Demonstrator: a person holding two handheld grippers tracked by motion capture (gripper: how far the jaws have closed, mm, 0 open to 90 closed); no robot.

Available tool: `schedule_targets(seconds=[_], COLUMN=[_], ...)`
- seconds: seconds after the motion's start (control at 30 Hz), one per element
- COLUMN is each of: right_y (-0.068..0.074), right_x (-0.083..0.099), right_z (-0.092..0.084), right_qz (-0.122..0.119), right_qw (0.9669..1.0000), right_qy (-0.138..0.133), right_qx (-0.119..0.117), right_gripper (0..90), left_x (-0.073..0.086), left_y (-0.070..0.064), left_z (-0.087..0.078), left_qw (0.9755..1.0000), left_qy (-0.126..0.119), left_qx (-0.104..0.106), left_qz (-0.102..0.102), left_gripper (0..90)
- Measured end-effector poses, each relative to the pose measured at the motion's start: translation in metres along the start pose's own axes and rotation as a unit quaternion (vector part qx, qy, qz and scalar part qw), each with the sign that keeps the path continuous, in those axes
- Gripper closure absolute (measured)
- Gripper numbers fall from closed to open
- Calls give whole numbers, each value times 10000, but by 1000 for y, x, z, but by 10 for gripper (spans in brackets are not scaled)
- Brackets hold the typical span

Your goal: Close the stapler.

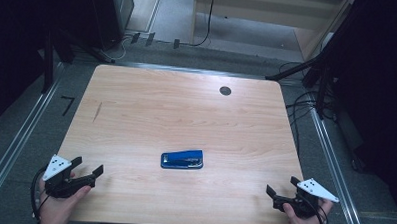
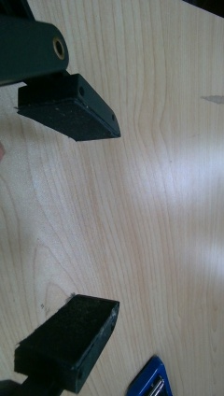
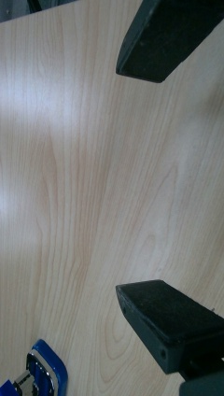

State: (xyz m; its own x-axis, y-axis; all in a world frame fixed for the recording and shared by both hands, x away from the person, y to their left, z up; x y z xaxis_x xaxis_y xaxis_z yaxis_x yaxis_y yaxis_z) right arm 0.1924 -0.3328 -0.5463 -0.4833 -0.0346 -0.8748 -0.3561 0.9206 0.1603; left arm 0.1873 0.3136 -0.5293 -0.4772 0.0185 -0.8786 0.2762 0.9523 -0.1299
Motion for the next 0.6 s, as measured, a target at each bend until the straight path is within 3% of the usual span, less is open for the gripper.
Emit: schedule_targets(seconds=[0.2, 0.6], right_y=[-10, -35], right_x=[4, 13], right_z=[-4, -17], right_qz=[-46, 224], right_qw=[10000, 9993], right_qy=[-2, -69], right_qx=[77, 280], right_gripper=[0, 0], left_x=[0, 0], left_y=[0, 0], left_z=[0, 0], left_qw=[10000, 10000], left_qy=[4, 25], left_qx=[12, 31], left_qz=[-6, -4], left_gripper=[150, 150])
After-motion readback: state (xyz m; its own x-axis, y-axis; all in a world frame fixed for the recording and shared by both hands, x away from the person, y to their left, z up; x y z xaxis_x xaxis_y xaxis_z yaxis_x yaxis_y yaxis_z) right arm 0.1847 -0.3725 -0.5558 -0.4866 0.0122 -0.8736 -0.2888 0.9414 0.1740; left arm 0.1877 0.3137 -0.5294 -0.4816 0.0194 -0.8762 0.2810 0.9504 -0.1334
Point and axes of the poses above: each handheld gripper's, and its own axes: z roughly forward along the jaws, x roughly out of its underside, y roughly to its left, the point moved 1 cm from there along z, roughly forward along the jaws, and after that the axes turned 5 degrees about -y, right-handed, at the moved point
